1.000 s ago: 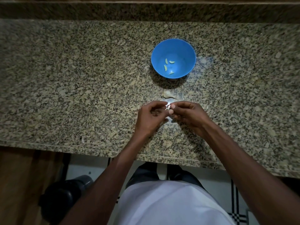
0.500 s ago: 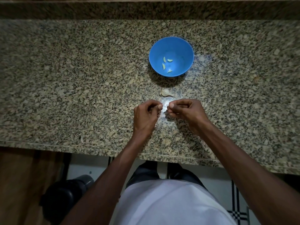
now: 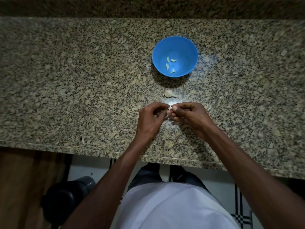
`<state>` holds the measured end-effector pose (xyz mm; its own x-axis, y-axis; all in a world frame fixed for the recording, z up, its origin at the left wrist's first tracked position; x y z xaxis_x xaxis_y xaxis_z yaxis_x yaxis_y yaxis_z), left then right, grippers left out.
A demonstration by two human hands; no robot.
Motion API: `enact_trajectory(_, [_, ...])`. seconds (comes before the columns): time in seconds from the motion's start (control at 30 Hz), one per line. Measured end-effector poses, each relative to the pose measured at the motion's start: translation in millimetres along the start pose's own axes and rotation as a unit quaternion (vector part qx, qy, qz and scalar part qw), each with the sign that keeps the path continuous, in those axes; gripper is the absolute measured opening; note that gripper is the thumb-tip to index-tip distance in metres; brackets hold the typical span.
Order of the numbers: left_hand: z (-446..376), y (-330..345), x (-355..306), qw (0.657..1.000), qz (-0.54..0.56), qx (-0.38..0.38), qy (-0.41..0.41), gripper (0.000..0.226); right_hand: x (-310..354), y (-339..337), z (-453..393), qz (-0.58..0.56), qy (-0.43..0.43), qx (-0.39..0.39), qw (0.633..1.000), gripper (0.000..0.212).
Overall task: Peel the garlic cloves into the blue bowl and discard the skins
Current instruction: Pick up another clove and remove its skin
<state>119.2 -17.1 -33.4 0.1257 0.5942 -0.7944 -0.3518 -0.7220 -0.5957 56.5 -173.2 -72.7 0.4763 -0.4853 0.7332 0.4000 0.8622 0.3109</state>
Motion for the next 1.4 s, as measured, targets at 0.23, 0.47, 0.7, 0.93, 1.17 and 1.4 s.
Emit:
enact_trajectory(0.23, [-2.7,-2.7,-10.0,0.995,-0.082,-0.024,0.051,0.011,11.6,4.5,3.0,0.115,-0.063,-0.028,0.991,0.013])
enact_trajectory(0.47, [-7.9,-1.8,-17.7,0.990,-0.115,-0.001,0.084,0.010,19.3,6.7,1.0,0.249,-0.118,-0.047,0.960,0.009])
enact_trajectory(0.7, [-11.2,0.1,8.4,0.997,0.005,0.058,-0.046,0.010,33.1,15.3,7.0,0.325,-0.158,-0.036,0.932,0.012])
enact_trajectory(0.93, [-6.3,3.7,20.9,0.987,0.099,0.075,-0.104,0.010,17.2,11.0,-0.9,0.248,-0.096,-0.015,0.964,0.009])
enact_trajectory(1.17, [-2.2,-8.9,11.5,0.998,-0.030,-0.032,-0.052,0.010,-2.1,4.5,1.6,0.065,0.008,-0.021,0.998,0.017])
enact_trajectory(1.4, [-3.9,-0.6,4.7,0.999,-0.034,0.034,0.017,0.029,0.7,2.7,2.9,0.086,-0.011,-0.007,0.996,0.017])
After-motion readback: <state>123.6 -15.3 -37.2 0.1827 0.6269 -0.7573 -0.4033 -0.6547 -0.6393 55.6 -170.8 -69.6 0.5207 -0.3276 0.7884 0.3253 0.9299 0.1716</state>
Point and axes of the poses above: each hand's wrist, its own z-axis away from the middle knuckle, its own y-axis out of the palm, x = y × z, the point moved 9 cm from there along -z, towards the middle knuckle, and after that the axes turned 9 degrees about -z, right-handed, at the moved point
